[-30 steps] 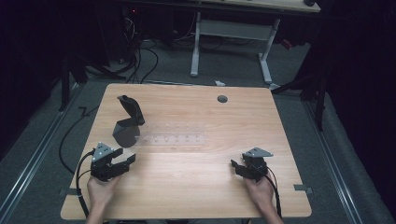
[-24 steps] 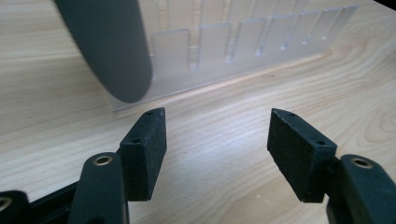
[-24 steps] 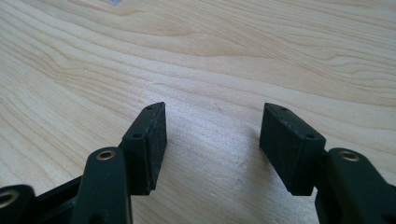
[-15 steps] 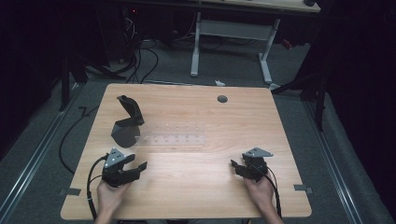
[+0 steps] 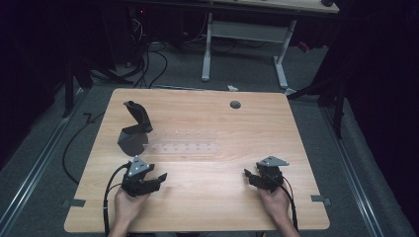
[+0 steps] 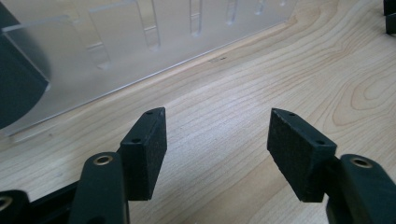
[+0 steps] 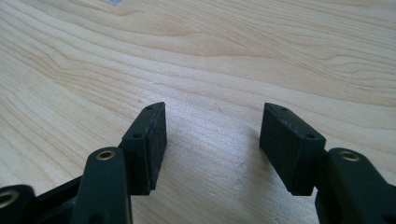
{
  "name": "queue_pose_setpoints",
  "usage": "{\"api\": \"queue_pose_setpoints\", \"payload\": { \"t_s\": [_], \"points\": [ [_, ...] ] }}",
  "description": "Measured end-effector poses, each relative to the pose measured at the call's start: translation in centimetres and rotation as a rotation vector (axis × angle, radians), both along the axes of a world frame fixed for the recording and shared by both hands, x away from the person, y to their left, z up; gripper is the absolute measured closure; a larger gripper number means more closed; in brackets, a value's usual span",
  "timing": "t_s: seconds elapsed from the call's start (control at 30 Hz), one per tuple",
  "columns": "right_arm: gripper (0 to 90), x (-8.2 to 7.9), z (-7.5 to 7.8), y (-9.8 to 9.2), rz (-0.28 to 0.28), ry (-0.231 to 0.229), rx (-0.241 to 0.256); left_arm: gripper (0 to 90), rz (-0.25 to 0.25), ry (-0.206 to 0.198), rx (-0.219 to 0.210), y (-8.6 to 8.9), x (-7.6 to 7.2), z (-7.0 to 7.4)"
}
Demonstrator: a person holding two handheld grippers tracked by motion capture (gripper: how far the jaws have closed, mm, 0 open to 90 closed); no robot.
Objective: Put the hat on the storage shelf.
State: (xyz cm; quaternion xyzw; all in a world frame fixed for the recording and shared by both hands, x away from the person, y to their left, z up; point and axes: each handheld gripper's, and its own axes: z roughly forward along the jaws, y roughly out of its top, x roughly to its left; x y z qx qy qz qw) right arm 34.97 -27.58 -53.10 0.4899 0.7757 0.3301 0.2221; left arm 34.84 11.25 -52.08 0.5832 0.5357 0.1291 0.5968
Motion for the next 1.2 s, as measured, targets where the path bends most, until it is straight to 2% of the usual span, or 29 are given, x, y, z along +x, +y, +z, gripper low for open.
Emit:
{"api": "queue_pose_setpoints", "payload": {
  "t_s": [0.27,0.5,0.67,0.83,1.0,1.2],
  "points": [
    [41.5,0.0,0.0,0.0,0.000,0.000,0.000,38.4,-0.001,0.004,0.032,-1.1,0.6,-0.6],
    [41.3,0.0,0.0,0.0,0.000,0.000,0.000,38.4,-0.001,-0.006,0.091,-1.8,1.1,-1.2],
    [41.2,0.0,0.0,0.0,-0.001,0.001,0.000,38.7,0.007,-0.006,0.089,-2.0,1.3,-1.5],
    [41.1,0.0,0.0,0.0,0.000,0.001,-0.001,38.3,0.015,-0.007,0.105,-2.1,1.5,-1.8],
    [41.0,0.0,0.0,0.0,-0.001,0.001,0.000,37.6,0.015,0.008,0.129,-2.3,1.6,-2.5],
    [41.0,0.0,0.0,0.0,0.001,-0.001,-0.002,35.0,0.021,0.015,0.123,-2.2,1.6,-2.6]
  ]
}}
